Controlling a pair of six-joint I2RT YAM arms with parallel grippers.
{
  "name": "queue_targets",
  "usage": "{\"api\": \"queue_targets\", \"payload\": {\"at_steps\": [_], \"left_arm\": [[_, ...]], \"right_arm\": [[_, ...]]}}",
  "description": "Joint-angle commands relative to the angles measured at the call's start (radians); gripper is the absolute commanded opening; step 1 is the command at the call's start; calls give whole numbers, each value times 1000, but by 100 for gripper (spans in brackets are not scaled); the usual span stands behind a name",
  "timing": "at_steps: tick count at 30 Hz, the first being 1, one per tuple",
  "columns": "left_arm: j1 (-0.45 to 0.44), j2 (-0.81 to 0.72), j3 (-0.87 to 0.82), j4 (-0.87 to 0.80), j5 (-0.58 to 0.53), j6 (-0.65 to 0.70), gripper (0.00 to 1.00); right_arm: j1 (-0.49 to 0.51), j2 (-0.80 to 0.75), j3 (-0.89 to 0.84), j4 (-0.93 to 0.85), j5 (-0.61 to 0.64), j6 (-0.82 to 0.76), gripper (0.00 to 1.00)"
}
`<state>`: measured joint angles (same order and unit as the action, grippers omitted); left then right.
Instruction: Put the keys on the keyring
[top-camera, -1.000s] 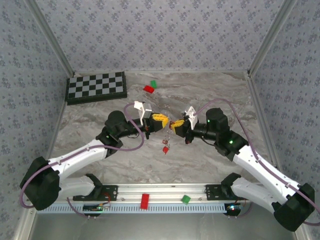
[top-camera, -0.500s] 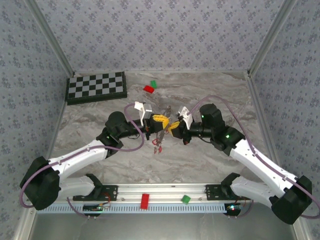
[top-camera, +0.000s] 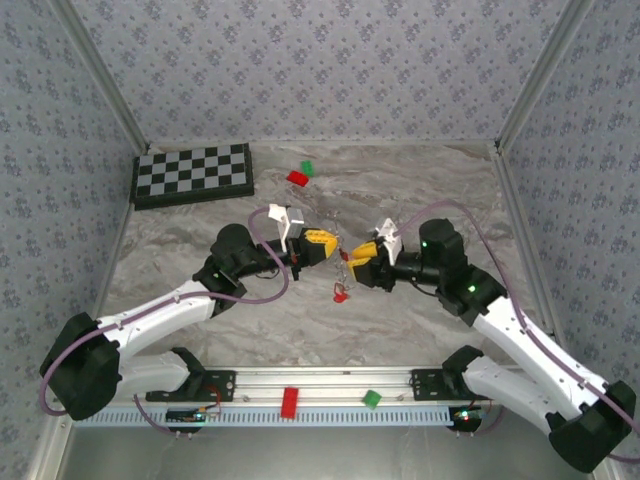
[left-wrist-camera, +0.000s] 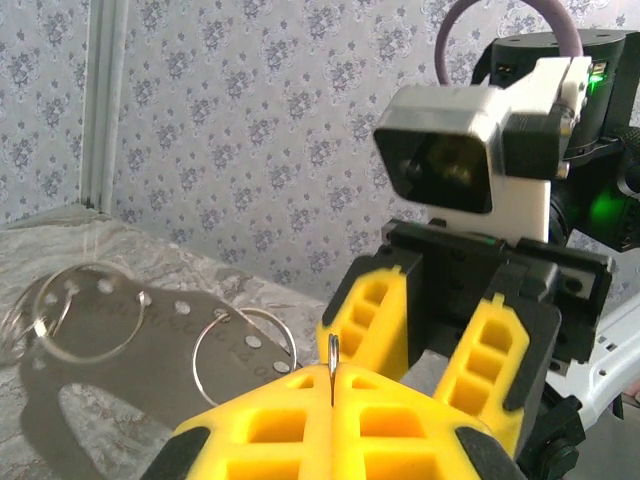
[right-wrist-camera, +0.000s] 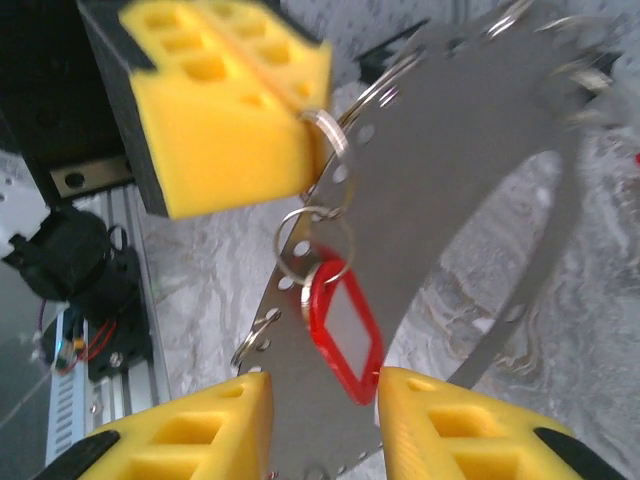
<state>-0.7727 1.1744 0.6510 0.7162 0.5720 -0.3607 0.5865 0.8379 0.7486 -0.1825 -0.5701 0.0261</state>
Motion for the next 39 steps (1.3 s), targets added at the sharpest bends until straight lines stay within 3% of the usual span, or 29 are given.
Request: {"api": "queue_targets", "payload": {"at_steps": [1, 20, 39], "left_arm": [[-7, -17, 19, 54, -10, 5, 0], [-7, -7, 35, 46, -27, 3, 0], [-7, -9, 41, 40, -32, 3, 0]], "right_arm": [[-41, -38, -26, 138, -43, 95, 35], [-104, 34, -75, 434, -120, 269, 35], [-94, 145, -70, 561, -246, 331, 32]]}}
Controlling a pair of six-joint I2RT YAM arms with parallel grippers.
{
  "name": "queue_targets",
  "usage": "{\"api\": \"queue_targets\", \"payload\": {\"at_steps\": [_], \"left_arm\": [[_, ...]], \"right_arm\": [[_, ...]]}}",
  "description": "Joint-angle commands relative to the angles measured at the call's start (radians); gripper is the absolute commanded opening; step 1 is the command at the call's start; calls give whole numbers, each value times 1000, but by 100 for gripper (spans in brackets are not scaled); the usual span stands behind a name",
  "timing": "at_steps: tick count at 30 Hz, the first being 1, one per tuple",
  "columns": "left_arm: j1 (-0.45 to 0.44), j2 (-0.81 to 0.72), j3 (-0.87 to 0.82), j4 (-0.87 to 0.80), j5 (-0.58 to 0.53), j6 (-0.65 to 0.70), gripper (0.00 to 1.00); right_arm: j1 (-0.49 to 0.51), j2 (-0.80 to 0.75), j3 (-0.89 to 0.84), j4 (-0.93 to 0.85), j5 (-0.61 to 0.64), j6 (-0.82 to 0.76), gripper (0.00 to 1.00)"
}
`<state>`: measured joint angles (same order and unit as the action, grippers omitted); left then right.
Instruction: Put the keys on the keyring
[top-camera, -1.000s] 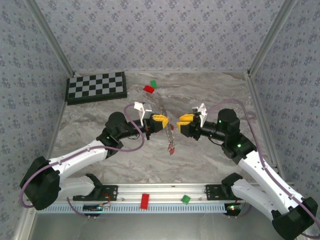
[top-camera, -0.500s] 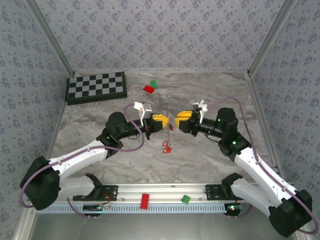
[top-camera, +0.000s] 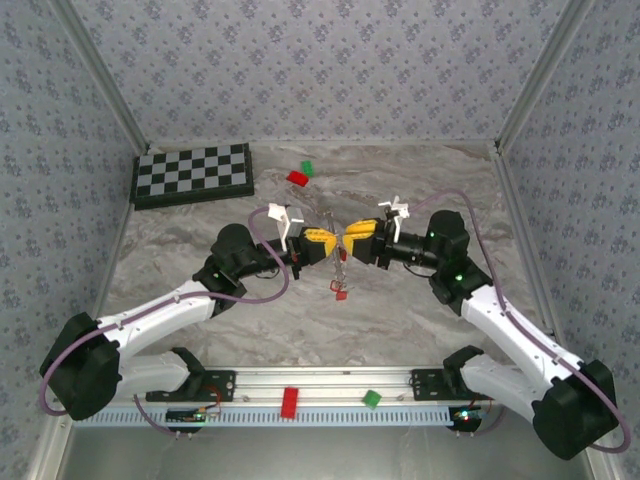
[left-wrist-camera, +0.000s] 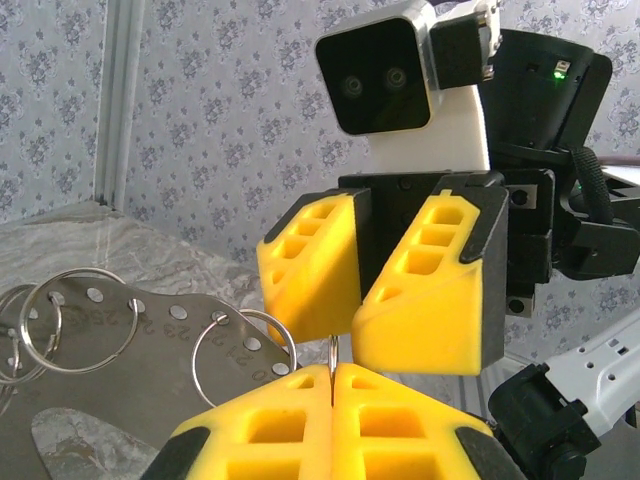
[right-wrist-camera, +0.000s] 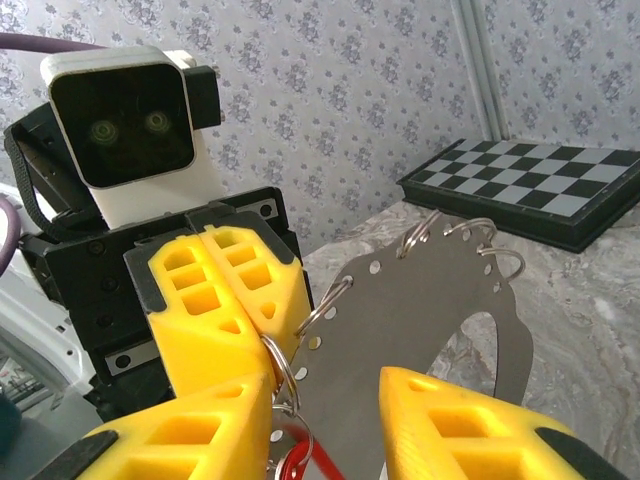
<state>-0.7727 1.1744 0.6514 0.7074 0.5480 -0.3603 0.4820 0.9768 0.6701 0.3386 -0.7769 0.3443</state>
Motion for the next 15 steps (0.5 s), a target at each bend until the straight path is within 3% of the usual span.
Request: {"api": "queue_targets", "payload": {"at_steps": [1, 10, 15], "left_arm": [[-7, -9, 41, 50, -8, 3, 0], [-8, -7, 41, 55, -6, -3, 0], [-7, -7, 40, 55, -1, -5, 0]], "right_arm": [[13, 13, 12, 39, -42, 12, 32], [33, 39, 20, 40, -51, 2, 26], [41, 44, 20, 43, -51, -4, 14]]}}
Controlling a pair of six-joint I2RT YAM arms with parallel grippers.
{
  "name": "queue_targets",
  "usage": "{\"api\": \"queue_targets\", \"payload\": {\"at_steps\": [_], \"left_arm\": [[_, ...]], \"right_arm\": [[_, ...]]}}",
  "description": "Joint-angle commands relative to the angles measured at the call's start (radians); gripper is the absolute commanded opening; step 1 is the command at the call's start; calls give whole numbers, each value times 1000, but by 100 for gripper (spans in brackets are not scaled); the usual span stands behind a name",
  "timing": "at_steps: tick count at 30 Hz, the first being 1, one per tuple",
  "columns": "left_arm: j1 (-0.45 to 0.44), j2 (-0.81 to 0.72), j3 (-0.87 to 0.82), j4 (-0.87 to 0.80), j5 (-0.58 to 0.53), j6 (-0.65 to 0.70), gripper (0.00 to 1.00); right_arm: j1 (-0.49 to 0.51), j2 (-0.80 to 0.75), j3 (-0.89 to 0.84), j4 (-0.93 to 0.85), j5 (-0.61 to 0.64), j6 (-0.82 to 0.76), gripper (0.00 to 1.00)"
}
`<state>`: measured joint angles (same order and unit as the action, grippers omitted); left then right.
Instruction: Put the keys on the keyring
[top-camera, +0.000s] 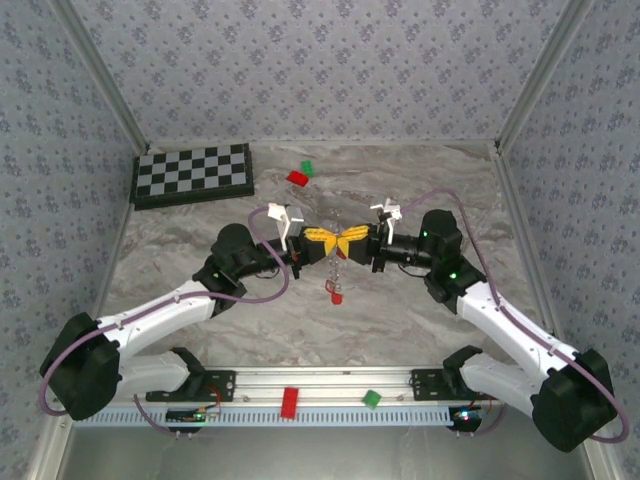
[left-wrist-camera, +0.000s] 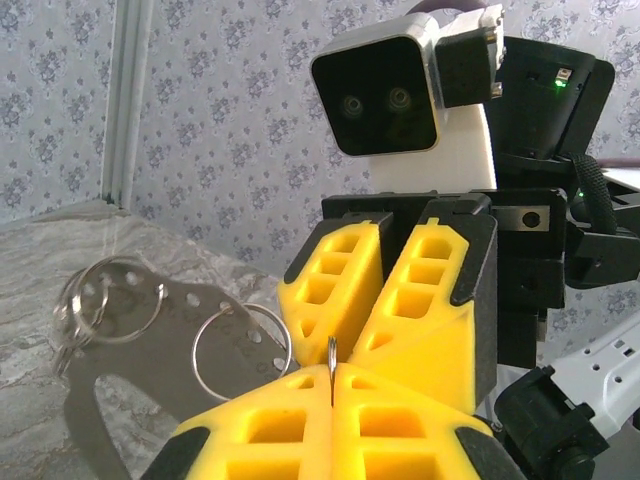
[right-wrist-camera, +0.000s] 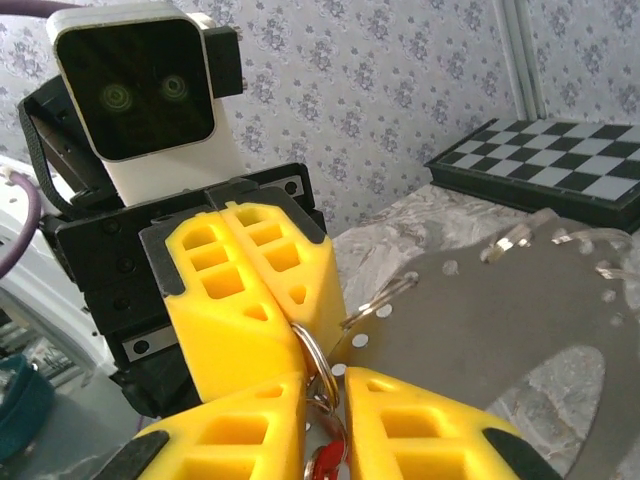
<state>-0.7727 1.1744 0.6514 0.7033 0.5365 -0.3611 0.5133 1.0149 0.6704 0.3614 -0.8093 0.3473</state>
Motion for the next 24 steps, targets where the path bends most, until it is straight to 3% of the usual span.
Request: {"api": "queue_targets", "payload": {"at_steps": [1, 5, 16, 18, 21, 24], "left_arm": [[-8, -6, 40, 59, 11, -4, 0], [-8, -1, 40, 58, 16, -7, 0], [-5, -13, 48, 24, 14, -2, 1], [-7, -15, 51, 18, 19, -3, 11], [-2, -21, 52, 5, 20, -1, 13], [9, -36, 53, -17, 16, 0, 29]], "right_arm": [[11, 6, 21, 22, -20, -9, 11], [14, 5, 24, 21, -27, -16, 0], [5, -16, 39, -46, -27, -61, 0], [3, -19, 47, -61, -36, -72, 0], [1, -22, 58, -99, -36, -93, 0], [-10, -27, 78, -165, -39, -130, 0]]}}
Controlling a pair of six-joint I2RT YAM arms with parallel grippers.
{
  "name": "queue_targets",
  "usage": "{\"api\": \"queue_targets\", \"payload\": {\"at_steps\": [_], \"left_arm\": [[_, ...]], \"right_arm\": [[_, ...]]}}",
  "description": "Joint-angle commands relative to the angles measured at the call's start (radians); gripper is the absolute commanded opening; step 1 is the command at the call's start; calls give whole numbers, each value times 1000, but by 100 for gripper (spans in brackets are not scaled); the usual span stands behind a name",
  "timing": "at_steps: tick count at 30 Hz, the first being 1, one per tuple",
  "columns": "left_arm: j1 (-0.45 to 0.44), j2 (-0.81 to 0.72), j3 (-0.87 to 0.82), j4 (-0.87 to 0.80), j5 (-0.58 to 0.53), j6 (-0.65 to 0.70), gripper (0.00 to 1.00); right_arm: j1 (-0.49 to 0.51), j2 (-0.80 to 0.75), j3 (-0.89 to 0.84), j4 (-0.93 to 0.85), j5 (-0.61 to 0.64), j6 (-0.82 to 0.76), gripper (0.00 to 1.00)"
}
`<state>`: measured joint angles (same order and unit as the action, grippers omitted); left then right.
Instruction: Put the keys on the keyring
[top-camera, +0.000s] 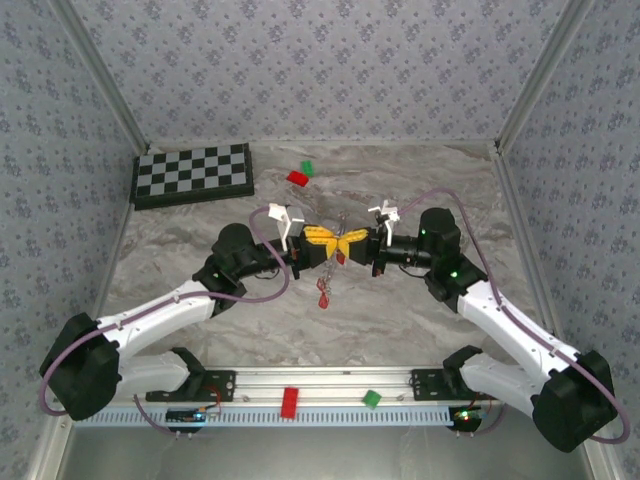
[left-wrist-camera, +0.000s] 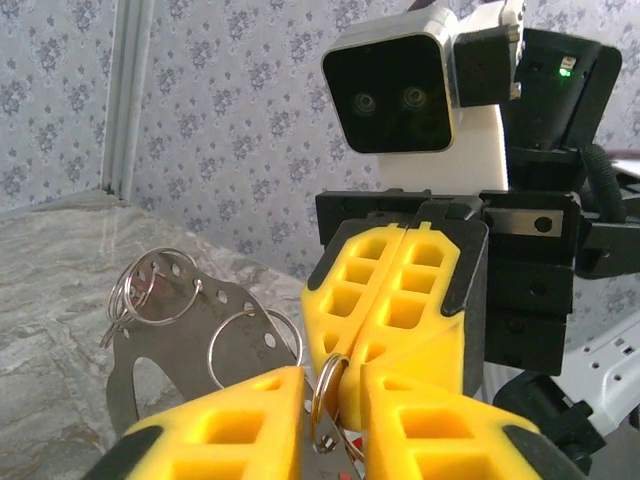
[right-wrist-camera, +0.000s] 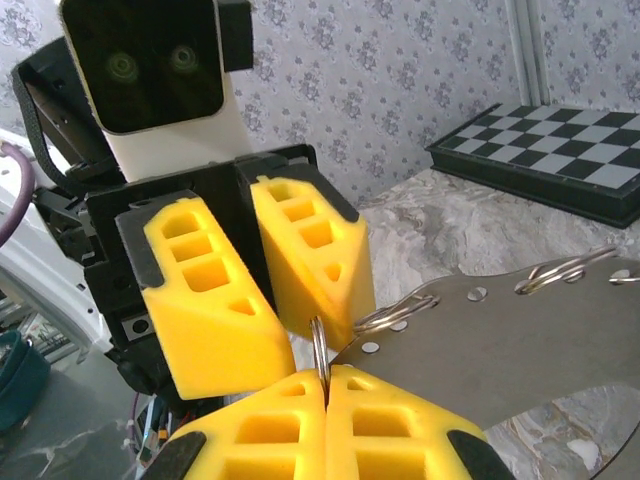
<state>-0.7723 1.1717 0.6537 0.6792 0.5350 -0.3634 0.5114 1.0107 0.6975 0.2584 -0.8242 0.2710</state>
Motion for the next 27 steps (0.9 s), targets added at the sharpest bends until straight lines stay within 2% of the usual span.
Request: {"api": "queue_targets", "payload": {"at_steps": [1, 12, 27], "left_arm": [[13, -41, 50, -5, 17, 7, 30], [63, -89, 89, -227, 103, 128, 32], [74, -54, 139, -428, 145, 292, 32]], "right_arm": [[-12, -23, 63, -96, -27, -72, 0], [-15, 43, 307, -675, 33, -398, 0], [57, 258, 610, -1085, 207, -595, 0]]}}
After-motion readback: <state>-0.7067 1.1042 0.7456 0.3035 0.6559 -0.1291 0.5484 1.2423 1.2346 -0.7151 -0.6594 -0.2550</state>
